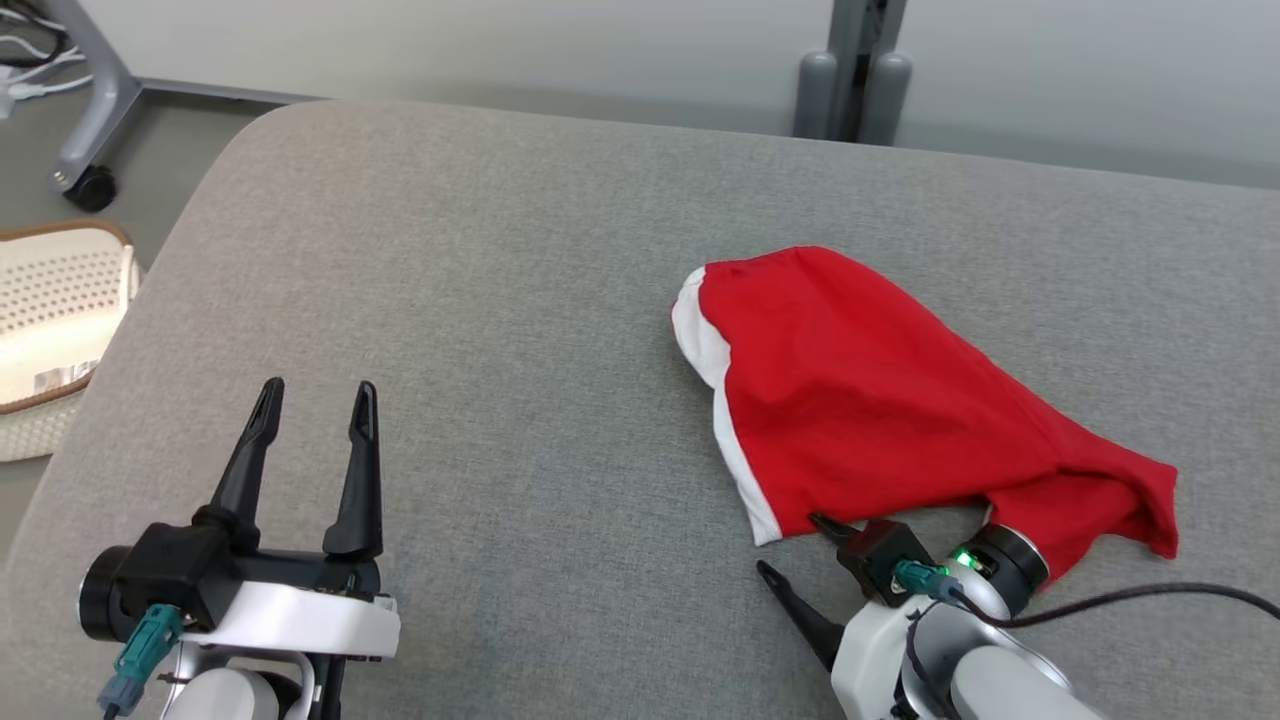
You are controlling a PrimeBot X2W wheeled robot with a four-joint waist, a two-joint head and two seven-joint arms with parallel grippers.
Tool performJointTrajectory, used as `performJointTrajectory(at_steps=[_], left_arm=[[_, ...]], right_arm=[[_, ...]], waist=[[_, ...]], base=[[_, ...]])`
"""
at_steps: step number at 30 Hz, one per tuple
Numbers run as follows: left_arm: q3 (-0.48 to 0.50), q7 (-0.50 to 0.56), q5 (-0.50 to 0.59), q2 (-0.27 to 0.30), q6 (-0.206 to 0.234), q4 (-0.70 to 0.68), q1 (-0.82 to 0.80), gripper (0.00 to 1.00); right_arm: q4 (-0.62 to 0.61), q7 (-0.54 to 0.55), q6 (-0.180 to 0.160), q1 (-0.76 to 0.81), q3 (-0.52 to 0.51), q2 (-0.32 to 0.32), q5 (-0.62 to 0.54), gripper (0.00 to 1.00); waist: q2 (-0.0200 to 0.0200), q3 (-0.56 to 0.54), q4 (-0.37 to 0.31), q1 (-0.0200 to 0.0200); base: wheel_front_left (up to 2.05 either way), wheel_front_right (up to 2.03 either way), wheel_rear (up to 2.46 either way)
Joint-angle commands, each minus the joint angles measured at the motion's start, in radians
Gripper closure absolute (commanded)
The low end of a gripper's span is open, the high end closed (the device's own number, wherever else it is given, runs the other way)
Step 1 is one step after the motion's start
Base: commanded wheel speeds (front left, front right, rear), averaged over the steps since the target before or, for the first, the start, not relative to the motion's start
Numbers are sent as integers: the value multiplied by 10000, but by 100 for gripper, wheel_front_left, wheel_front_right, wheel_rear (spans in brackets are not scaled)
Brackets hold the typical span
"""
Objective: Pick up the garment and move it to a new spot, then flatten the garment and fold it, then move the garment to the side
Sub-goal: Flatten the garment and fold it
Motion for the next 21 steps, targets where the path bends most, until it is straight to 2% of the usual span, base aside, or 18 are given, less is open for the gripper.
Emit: performJointTrajectory(at_steps=[1, 5, 6, 7, 8, 11, 15, 19, 21], left_arm=[[20, -41, 64, -21, -62, 69, -134, 0], [114, -70, 120, -110, -153, 188, -214, 0], [139, -65, 148, -124, -176, 217, -227, 0], [149, -69, 172, -137, -197, 244, -245, 0], [167, -71, 203, -145, -237, 262, -270, 0], [266, -72, 258, -167, -284, 280, -270, 0], [361, -70, 379, -187, -402, 266, -187, 0], [509, -70, 452, -172, -451, 235, -60, 0], [599, -70, 499, -166, -470, 193, -9, 0]], right_arm=[[262, -42, -2, -176, 63, -62, 42, 0], [1165, -227, -3, -729, 350, -2, 125, 0], [1378, -235, -3, -795, 403, 69, 291, 3], [1544, -254, -3, -837, 477, 184, 519, 80], [1685, -311, -2, -976, 562, 213, 614, 100], [1782, -458, 0, -1154, 816, 307, 1268, 100], [1032, -189, -2, -1233, 1465, 16, 2590, 100], [-645, 764, -2, -998, 1821, -872, 4294, 100], [-1771, 1445, 0, -964, 1754, -1513, 5027, 100]], waist=[[0, 59, 91, 0], [0, 92, 105, 0], [0, 94, 86, 0], [0, 92, 62, 0], [0, 86, 34, 0], [0, 31, -100, 0], [0, -49, -363, 0], [0, -97, -716, 0], [0, -99, -896, 0]], base=[[0, 0, 0], [0, 0, 0], [0, 0, 0], [0, 0, 0], [0, 0, 0], [0, 0, 0], [0, 0, 0], [0, 0, 0], [0, 0, 0]])
